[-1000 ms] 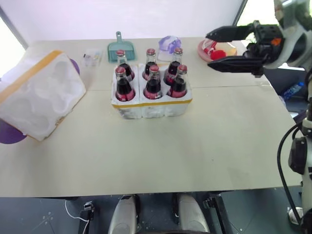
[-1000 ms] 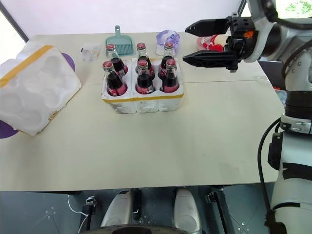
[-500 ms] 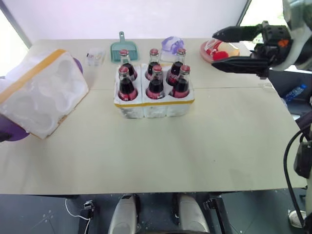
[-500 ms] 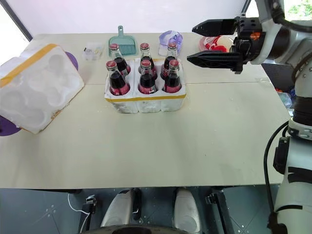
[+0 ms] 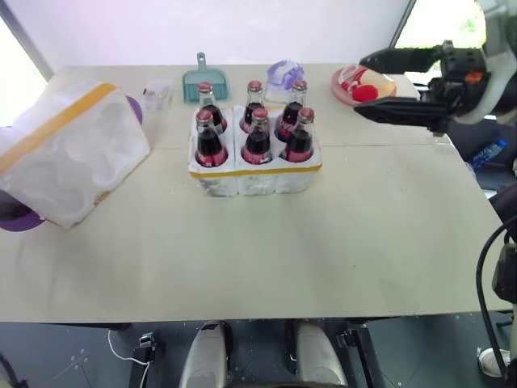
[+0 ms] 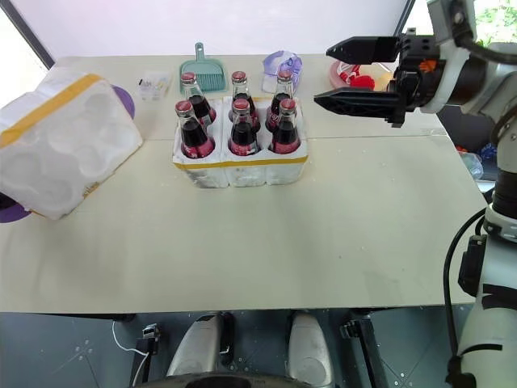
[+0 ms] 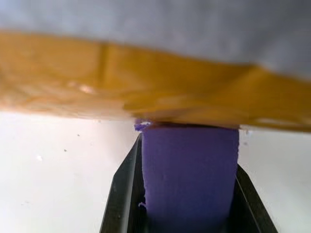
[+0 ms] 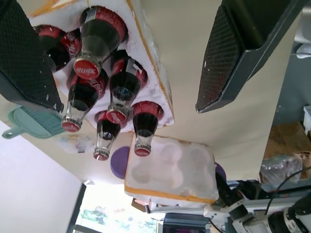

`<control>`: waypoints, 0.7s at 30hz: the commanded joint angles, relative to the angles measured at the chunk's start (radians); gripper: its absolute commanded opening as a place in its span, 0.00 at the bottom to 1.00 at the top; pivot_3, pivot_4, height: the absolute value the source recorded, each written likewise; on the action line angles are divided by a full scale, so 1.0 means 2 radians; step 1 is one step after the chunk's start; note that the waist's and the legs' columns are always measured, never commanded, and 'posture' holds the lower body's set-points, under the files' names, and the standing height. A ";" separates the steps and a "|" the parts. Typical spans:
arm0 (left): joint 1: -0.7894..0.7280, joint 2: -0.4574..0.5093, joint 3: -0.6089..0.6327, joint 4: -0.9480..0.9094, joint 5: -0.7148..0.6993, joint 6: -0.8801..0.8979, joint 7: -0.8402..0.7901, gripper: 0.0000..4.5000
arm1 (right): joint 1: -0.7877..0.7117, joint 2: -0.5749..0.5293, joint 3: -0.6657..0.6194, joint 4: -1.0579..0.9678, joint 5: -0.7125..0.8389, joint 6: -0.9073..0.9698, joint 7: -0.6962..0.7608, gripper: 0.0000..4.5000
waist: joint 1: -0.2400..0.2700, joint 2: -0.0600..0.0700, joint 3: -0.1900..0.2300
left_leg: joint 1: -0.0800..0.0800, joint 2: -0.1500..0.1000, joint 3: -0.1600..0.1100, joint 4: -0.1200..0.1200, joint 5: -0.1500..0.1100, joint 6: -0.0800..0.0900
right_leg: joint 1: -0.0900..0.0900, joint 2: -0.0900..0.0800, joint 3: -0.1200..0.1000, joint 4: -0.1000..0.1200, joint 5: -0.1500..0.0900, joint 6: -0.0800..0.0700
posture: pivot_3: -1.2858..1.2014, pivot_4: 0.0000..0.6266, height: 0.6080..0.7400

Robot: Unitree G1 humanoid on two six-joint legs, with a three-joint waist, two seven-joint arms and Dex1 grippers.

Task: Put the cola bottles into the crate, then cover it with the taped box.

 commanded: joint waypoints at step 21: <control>-0.029 -0.135 0.035 -0.365 0.039 -0.246 0.318 0.18 | 0.110 -0.031 -0.087 -0.083 0.051 0.040 -0.086 1.00 | 0.002 -0.002 0.000 | 0.000 0.000 0.000 0.001 0.000 0.000 | 0.000 0.000 0.000 0.001 0.000 0.000 | 0.52 0.24 0.97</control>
